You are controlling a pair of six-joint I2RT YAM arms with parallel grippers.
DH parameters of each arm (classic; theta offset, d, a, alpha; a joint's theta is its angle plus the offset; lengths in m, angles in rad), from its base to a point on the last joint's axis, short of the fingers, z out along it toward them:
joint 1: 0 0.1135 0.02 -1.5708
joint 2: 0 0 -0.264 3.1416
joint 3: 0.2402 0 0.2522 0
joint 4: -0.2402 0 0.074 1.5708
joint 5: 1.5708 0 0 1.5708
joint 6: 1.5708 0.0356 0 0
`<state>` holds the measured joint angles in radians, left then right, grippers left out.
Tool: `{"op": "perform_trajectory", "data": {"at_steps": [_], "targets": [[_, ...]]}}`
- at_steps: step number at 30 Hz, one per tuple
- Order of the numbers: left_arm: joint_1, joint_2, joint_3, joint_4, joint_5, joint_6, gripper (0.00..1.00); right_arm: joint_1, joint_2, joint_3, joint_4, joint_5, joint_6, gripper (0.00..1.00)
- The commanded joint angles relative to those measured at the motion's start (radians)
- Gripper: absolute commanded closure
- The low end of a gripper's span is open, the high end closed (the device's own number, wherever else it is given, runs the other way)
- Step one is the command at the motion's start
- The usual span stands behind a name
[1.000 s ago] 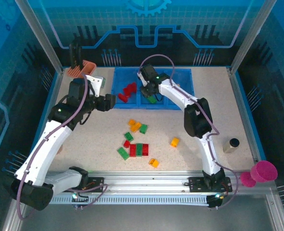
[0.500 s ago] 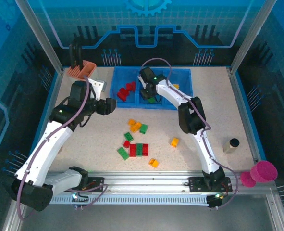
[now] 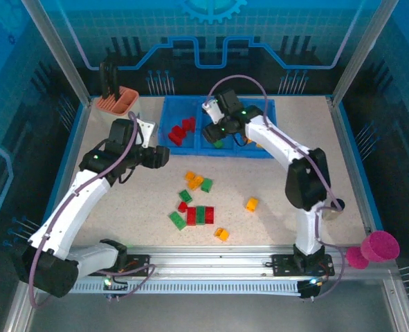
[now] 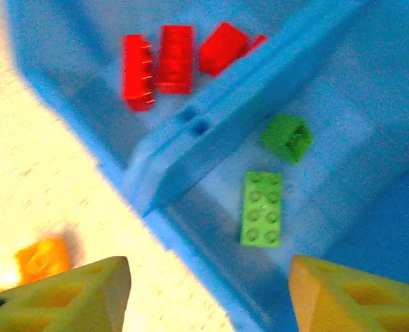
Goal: Sort the legos into containers by color
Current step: Place the lego in the container, then pick up the lego from the center of the table.
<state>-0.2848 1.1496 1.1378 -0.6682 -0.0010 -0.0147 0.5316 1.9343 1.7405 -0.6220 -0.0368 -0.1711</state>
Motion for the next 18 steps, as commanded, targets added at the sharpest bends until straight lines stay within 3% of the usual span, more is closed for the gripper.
{"op": "perform_trajectory", "data": {"at_steps": [1,4,7,13,18], "targets": [[0.009,-0.006,-0.022,0.01,0.029,0.032,0.24,0.021,-0.053,-0.107,-0.022,-0.181,-0.253,0.34],[0.009,-0.018,-0.03,0.012,0.024,0.039,0.23,0.03,-0.099,-0.188,-0.081,-0.279,-0.388,0.31],[0.009,-0.032,-0.041,0.015,0.012,0.047,0.23,0.056,-0.127,-0.251,-0.096,-0.301,-0.436,0.27],[0.01,-0.054,-0.052,0.011,0.002,0.052,0.22,0.135,-0.101,-0.332,-0.066,-0.212,-0.445,0.24],[0.01,-0.068,-0.056,0.012,-0.003,0.052,0.21,0.178,-0.041,-0.312,-0.087,-0.136,-0.338,0.2]]}}
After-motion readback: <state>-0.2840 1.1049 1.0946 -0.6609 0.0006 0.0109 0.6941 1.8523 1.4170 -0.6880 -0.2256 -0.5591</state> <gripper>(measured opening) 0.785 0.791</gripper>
